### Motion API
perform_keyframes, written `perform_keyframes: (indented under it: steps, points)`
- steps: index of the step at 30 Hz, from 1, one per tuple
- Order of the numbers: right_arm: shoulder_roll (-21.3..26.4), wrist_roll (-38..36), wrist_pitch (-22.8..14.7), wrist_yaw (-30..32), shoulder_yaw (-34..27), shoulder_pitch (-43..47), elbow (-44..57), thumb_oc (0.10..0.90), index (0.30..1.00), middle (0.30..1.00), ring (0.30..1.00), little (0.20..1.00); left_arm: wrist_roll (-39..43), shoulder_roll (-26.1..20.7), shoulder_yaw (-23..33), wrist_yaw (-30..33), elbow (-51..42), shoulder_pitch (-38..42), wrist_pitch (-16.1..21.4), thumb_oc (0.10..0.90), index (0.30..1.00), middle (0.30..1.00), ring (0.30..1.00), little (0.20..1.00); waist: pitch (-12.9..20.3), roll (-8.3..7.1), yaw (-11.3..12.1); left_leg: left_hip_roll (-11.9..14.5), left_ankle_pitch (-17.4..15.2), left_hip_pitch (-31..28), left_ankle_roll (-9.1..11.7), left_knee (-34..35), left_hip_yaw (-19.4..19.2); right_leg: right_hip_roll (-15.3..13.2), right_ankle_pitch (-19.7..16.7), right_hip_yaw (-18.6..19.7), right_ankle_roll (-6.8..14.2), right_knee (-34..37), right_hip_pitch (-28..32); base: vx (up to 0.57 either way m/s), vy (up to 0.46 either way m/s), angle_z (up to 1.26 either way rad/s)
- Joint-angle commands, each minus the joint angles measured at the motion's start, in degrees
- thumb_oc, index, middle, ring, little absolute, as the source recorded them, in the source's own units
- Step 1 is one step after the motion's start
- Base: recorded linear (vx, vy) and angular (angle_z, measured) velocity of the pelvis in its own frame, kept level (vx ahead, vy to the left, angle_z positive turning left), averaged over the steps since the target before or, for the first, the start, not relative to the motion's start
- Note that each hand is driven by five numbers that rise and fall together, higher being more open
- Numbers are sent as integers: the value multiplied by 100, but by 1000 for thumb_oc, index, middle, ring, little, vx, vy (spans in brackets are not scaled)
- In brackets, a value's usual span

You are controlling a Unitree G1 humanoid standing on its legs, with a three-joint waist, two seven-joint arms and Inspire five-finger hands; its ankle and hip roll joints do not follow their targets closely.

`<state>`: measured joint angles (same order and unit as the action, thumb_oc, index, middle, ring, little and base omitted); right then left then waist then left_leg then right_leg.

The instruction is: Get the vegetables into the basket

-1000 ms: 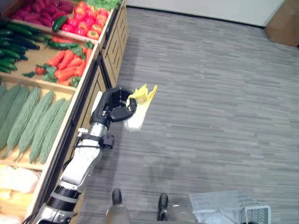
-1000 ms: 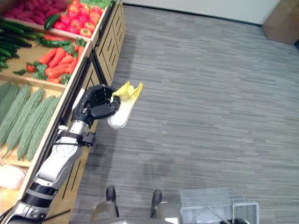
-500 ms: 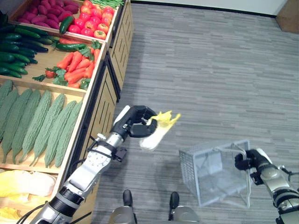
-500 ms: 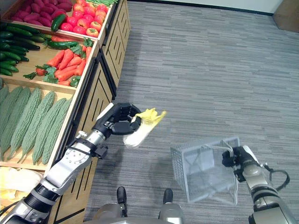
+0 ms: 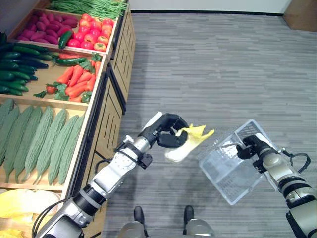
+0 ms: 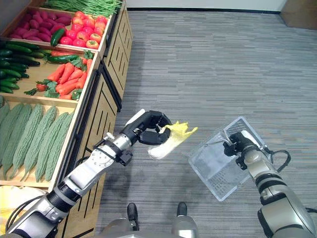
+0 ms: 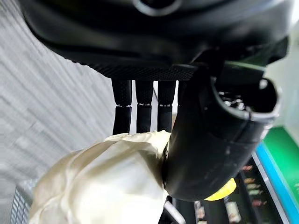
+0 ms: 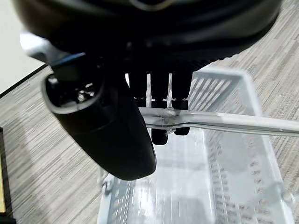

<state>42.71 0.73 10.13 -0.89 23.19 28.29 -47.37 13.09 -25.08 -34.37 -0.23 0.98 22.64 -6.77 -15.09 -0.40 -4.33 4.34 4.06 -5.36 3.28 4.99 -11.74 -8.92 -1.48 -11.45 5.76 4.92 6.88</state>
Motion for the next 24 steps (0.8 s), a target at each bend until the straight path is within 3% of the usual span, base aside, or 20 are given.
perform_keyframes:
  steps: [1, 14, 24]
  points:
    - [556, 257, -253, 389, 187, 1217, 542, 400, 300, 300, 300, 300, -406, 453, -55, 35, 72, 693, 400, 400, 300, 300, 300, 300, 489, -34, 48, 591, -53, -132, 522, 1, -35, -131, 8, -20, 422, -77, -76, 15, 4, -5]
    - [-337, 980, -144, 527, 70, 1220, 2357, 400, 300, 300, 300, 300, -1442, 1192, -624, 81, 1687, 650, 239, 400, 300, 300, 300, 300, 582, 103, -193, 609, -116, -293, 492, 0, -214, -101, 34, 208, 382, -84, -80, 15, 1, -13]
    - [-1441, 1377, -119, 470, 476, 779, 2531, 400, 300, 300, 300, 300, -2173, 1714, -1016, 320, 2660, 709, 94, 400, 300, 300, 300, 300, 503, 162, -229, 570, -118, -245, 470, 1, -251, -153, 8, 273, 384, -125, -186, -6, -2, -7]
